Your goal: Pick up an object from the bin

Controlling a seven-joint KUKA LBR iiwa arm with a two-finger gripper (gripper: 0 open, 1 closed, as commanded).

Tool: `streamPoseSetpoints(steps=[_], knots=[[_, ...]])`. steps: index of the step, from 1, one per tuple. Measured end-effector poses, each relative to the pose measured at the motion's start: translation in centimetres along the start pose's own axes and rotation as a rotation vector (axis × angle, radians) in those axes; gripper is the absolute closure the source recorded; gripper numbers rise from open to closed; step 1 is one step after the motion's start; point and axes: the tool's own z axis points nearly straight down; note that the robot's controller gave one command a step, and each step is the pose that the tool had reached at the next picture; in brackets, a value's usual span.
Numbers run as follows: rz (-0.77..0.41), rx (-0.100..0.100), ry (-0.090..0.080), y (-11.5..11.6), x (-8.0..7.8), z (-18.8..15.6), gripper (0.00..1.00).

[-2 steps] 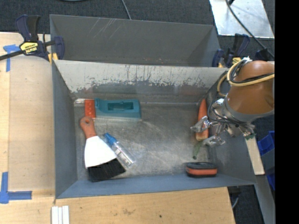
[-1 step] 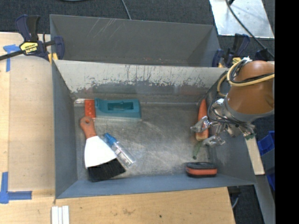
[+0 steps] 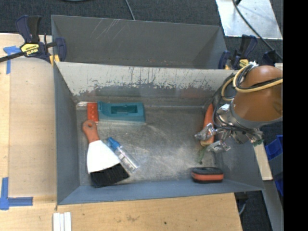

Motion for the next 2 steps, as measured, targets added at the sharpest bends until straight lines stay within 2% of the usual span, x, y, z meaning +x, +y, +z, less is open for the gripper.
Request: streamPoseSetpoints(steps=[1, 2], knots=[[-0.259, -0.011, 0.004, 2.7, -0.6, -4.9, 1.00], [-0.363, -0.011, 0.001, 3.7, -0.3, -11.8, 1.00]])
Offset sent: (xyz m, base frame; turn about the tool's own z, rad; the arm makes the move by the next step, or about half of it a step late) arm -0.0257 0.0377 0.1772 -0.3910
